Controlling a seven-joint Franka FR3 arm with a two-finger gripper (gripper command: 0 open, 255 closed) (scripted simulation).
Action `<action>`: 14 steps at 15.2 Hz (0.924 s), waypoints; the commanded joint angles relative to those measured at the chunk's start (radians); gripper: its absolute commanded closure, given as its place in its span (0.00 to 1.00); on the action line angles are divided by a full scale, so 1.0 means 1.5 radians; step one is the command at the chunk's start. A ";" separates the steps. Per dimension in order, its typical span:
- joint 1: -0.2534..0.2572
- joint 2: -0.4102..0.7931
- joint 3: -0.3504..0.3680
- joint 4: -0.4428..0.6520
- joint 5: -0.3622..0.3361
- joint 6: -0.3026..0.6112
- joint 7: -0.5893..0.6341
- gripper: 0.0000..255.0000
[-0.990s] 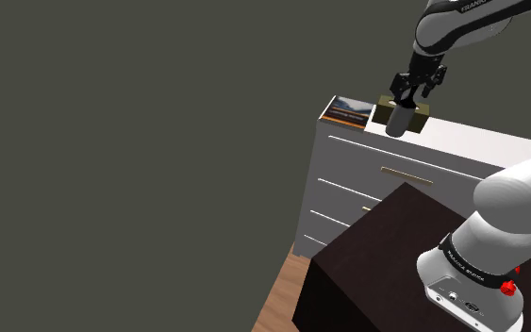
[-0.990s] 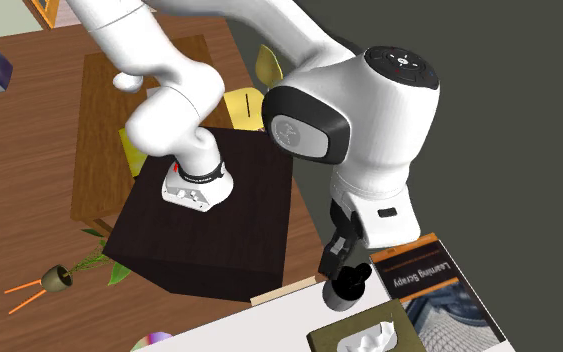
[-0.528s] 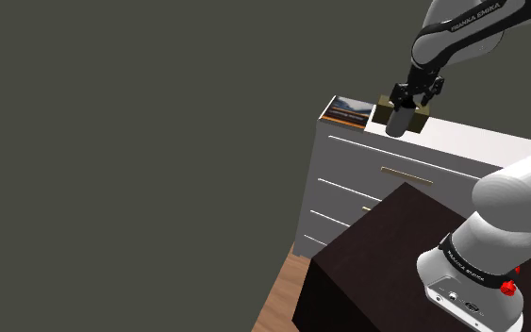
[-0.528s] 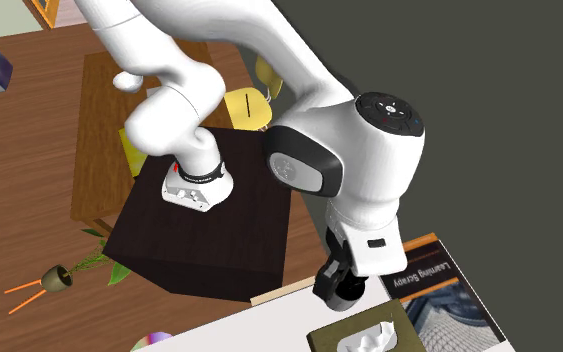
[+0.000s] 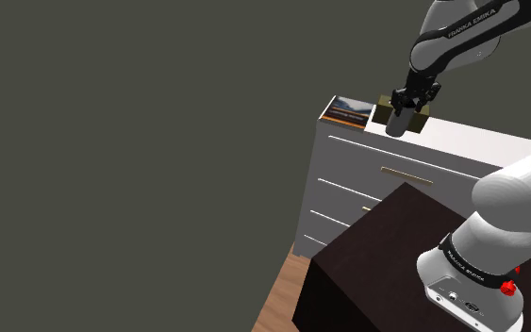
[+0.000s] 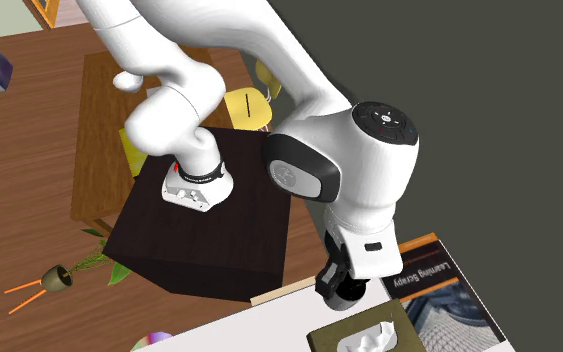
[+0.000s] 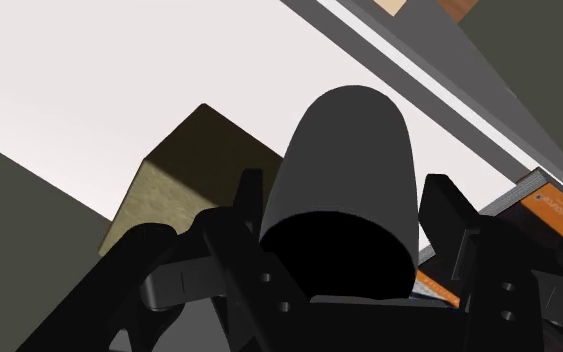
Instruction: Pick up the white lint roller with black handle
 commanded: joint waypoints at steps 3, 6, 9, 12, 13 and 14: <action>0.000 0.001 0.000 0.000 0.000 0.000 0.000 1.00; 0.000 0.001 0.000 -0.001 0.000 0.000 0.000 1.00; 0.002 -0.016 0.001 0.013 0.005 -0.030 -0.007 1.00; 0.003 -0.031 0.003 0.028 0.011 -0.059 -0.013 1.00; 0.004 -0.036 0.003 0.033 0.012 -0.069 -0.016 1.00; 0.004 -0.040 0.004 0.038 0.014 -0.079 -0.018 1.00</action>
